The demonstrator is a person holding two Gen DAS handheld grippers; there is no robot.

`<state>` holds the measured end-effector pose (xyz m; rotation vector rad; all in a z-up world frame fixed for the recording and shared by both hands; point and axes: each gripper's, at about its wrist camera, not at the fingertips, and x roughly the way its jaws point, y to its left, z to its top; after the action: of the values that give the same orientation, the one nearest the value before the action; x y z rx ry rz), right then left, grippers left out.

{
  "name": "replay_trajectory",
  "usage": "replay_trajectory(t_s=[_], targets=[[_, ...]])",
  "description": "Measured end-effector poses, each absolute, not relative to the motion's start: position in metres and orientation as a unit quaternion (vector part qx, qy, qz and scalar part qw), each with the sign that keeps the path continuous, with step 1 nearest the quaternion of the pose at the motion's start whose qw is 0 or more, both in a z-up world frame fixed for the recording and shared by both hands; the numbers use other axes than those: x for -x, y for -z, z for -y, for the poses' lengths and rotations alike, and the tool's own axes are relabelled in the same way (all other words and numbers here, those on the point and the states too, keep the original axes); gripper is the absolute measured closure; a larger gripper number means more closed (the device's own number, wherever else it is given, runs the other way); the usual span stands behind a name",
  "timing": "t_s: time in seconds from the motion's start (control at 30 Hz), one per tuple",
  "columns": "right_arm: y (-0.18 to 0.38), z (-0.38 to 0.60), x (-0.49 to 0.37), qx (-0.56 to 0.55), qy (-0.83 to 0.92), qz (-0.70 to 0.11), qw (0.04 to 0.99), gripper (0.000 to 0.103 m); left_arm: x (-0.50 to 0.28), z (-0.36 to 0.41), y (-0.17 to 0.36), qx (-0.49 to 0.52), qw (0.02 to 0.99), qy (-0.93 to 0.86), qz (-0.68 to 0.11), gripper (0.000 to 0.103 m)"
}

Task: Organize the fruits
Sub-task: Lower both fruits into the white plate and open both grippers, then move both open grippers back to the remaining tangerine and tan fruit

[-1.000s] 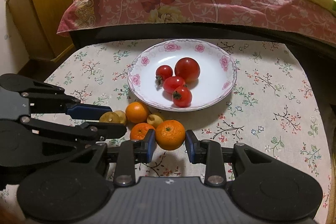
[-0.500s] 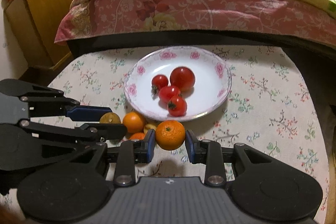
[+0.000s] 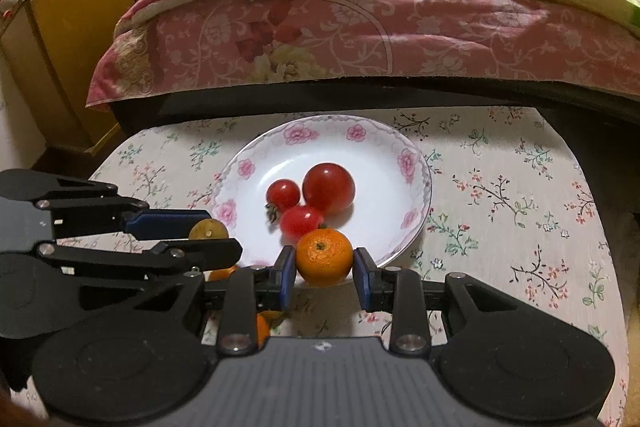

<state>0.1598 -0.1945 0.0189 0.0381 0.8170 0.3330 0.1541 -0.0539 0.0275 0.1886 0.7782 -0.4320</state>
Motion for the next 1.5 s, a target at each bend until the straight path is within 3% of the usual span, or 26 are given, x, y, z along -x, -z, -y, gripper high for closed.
replay_trajectory(t_s=[0.57, 0.77, 0.93, 1.5], targets=[[-0.008, 0.195, -0.184, -0.018, -0.160, -0.394, 0.905, 0.077, -0.172, 0.053, -0.013, -0.081, 0.901, 0.201, -0.376, 0.072], [-0.006, 0.198, -0.188, -0.021, -0.155, -0.389, 0.908, 0.077, -0.175, 0.053, -0.011, -0.081, 0.901, 0.194, -0.378, 0.067], [-0.006, 0.199, -0.190, -0.021, -0.151, -0.387, 0.909, 0.070, -0.178, 0.051, -0.010, -0.079, 0.902, 0.188, -0.380, 0.066], [-0.027, 0.205, -0.167, -0.022, -0.145, -0.373, 0.916, 0.067, -0.156, 0.039, -0.040, -0.077, 0.908, 0.184, -0.370, 0.060]])
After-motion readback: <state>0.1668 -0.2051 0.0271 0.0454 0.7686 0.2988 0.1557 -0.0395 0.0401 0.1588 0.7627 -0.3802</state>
